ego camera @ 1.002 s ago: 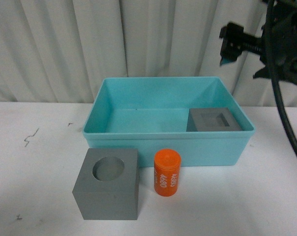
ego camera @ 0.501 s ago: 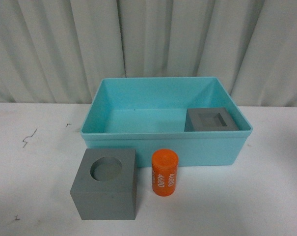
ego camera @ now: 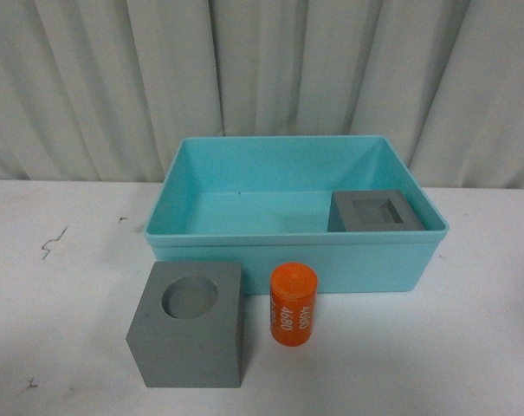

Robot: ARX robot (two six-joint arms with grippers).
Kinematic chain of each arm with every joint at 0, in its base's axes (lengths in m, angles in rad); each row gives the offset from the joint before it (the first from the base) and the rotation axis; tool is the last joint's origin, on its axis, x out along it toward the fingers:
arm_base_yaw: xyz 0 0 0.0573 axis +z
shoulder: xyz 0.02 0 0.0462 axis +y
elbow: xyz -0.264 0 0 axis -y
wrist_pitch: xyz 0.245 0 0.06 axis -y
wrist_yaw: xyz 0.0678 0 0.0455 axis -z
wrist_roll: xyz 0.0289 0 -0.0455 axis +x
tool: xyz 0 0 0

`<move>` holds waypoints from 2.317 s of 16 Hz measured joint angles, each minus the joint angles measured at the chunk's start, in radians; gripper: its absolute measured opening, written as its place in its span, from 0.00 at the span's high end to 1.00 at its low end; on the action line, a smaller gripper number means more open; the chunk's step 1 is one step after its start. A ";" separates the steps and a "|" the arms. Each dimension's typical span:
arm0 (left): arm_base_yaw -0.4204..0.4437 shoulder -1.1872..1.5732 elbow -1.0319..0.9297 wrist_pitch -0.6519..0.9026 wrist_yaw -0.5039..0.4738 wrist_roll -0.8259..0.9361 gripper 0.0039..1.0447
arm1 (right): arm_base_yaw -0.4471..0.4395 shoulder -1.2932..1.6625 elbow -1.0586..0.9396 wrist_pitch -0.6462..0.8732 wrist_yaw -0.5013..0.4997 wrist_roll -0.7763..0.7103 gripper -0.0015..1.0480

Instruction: Place gray and orange parts in blue box

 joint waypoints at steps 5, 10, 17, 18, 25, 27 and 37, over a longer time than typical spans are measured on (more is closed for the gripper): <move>0.000 0.000 0.000 0.000 0.000 0.000 0.06 | -0.089 -0.163 -0.091 -0.067 -0.085 -0.001 0.98; 0.000 0.000 0.000 0.000 0.000 0.000 0.06 | -0.084 -0.293 -0.137 -0.150 -0.087 -0.001 0.98; 0.000 0.000 0.000 0.000 0.000 0.000 0.06 | -0.084 -0.507 -0.186 -0.293 -0.087 -0.002 0.98; 0.000 0.000 0.000 0.000 0.000 0.000 0.06 | -0.084 -0.524 -0.186 -0.315 -0.088 -0.002 0.98; 0.000 0.000 0.000 0.000 0.000 0.000 0.06 | -0.084 -0.690 -0.186 -0.475 -0.087 -0.002 0.98; 0.000 0.000 0.000 0.000 0.000 0.000 0.06 | -0.084 -0.719 -0.186 -0.508 -0.087 -0.002 0.98; 0.000 0.000 0.000 0.000 0.000 0.000 0.06 | -0.084 -0.917 -0.186 -0.715 -0.088 -0.002 0.55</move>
